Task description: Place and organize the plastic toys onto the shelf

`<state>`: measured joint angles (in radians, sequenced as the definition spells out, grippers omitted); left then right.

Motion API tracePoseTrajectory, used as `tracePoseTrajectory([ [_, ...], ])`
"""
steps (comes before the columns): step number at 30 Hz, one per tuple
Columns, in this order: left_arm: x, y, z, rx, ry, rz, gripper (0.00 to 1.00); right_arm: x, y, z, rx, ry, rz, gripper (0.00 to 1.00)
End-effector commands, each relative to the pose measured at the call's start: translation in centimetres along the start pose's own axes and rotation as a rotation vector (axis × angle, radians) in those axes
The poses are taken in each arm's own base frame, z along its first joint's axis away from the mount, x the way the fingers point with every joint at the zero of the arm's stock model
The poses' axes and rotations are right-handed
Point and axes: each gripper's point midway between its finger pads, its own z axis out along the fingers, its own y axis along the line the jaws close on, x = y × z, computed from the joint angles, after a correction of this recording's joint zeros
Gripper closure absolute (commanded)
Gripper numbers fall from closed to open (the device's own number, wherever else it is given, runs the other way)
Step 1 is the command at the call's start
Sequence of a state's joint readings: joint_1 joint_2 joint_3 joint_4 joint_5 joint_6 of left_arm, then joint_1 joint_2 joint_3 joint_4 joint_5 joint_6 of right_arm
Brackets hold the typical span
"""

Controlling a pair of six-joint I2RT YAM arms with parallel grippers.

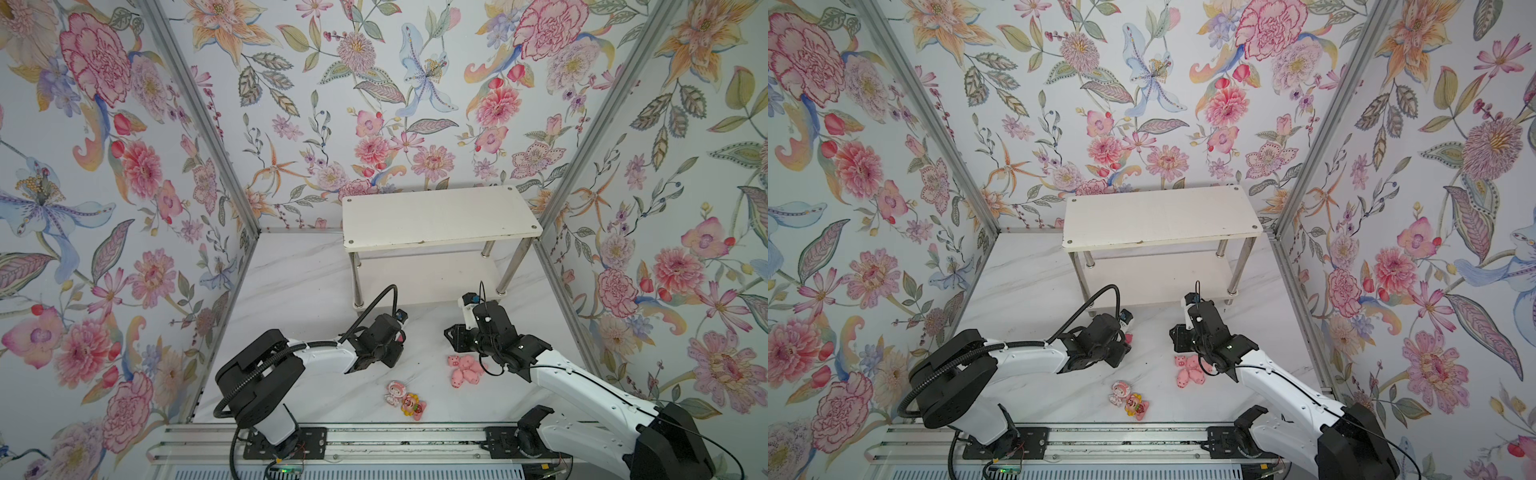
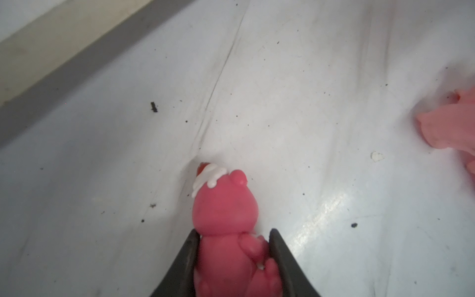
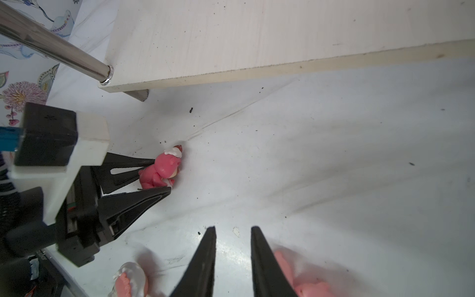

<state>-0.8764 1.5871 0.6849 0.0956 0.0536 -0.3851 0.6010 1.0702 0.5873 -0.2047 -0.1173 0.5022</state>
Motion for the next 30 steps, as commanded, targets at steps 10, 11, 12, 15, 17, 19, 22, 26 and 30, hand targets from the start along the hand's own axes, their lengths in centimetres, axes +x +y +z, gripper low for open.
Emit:
tracePoseTrajectory([
  [10,-7.2,-3.9,-9.0,0.415,-0.508,-0.072,0.85,-2.3,10.9,-0.9,-0.55,-0.006,-0.015,0.43],
  [11,-7.3,-4.1,-9.5,0.436,-0.527,-0.073,0.85,-2.5,11.7,-1.2,-0.586,-0.004,-0.02,0.38],
  [12,-7.4,-4.3,-9.9,0.457,-0.542,-0.074,0.85,-2.7,12.1,-1.3,-0.608,-0.005,-0.021,0.34],
  [15,-7.5,-4.7,-11.0,0.515,-0.58,-0.086,0.85,-2.1,14.4,-1.4,-0.668,0.034,-0.052,0.26],
  [17,-7.8,-4.9,-11.6,0.545,-0.604,-0.091,0.86,-1.7,15.0,-1.0,-0.678,0.056,-0.058,0.25],
  [19,-8.0,-5.2,-12.2,0.57,-0.619,-0.088,0.87,-1.5,15.3,-0.7,-0.688,0.068,-0.052,0.24],
  [22,-8.2,-5.5,-12.9,0.604,-0.636,-0.088,0.9,-1.2,15.9,-0.8,-0.73,0.079,-0.041,0.24],
  [26,-8.4,-5.6,-13.9,0.641,-0.666,-0.092,0.93,-1.0,17.3,-1.5,-0.803,0.088,-0.041,0.31],
  [30,-8.7,-5.7,-14.7,0.684,-0.697,-0.1,0.93,-1.0,18.3,-2.2,-0.845,0.08,-0.052,0.39],
])
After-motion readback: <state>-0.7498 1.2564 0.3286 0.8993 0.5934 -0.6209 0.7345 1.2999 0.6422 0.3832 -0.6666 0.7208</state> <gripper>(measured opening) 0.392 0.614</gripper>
